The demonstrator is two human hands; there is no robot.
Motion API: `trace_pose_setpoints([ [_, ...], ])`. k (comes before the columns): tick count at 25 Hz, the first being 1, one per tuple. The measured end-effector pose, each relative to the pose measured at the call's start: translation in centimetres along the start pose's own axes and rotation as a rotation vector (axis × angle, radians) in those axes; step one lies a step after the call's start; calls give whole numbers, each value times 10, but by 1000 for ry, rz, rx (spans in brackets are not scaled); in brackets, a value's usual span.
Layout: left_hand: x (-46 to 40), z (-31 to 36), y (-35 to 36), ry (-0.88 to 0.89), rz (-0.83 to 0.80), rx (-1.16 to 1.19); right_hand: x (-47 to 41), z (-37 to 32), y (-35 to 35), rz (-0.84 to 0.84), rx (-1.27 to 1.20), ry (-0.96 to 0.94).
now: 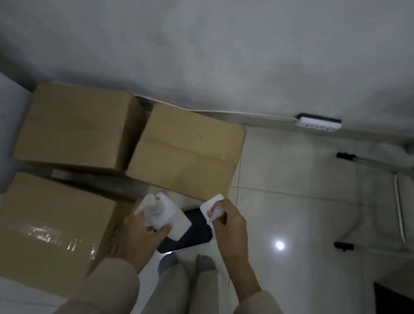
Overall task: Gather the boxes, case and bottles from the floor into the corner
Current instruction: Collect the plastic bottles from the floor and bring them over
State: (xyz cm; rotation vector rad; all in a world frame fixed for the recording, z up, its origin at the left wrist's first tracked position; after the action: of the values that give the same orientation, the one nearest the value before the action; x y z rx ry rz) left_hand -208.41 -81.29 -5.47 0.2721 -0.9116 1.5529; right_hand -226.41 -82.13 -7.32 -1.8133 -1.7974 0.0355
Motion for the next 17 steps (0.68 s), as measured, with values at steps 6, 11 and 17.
trace_pose_setpoints([
  [6,-94,-68,111,58,-129,-132,-49,110,3,478,-9,64],
  [11,-151,-136,181,109,-241,-167,-95,155,-41,690,-22,-91],
  [17,-185,-182,235,193,-248,-266,-88,237,-28,626,-144,-26],
])
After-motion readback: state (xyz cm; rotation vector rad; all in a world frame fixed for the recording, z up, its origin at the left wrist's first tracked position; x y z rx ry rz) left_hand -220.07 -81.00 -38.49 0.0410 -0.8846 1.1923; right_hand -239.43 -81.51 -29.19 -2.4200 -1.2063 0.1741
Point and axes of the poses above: each hand's wrist, its own x-axis away from the middle knuckle, its own y-axis out of the palm, z = x × y, the point moved 1 cm from there along -x, towards the middle knuckle, and after that the axes turned 7 degrees about -y, right-handed, at the moved point
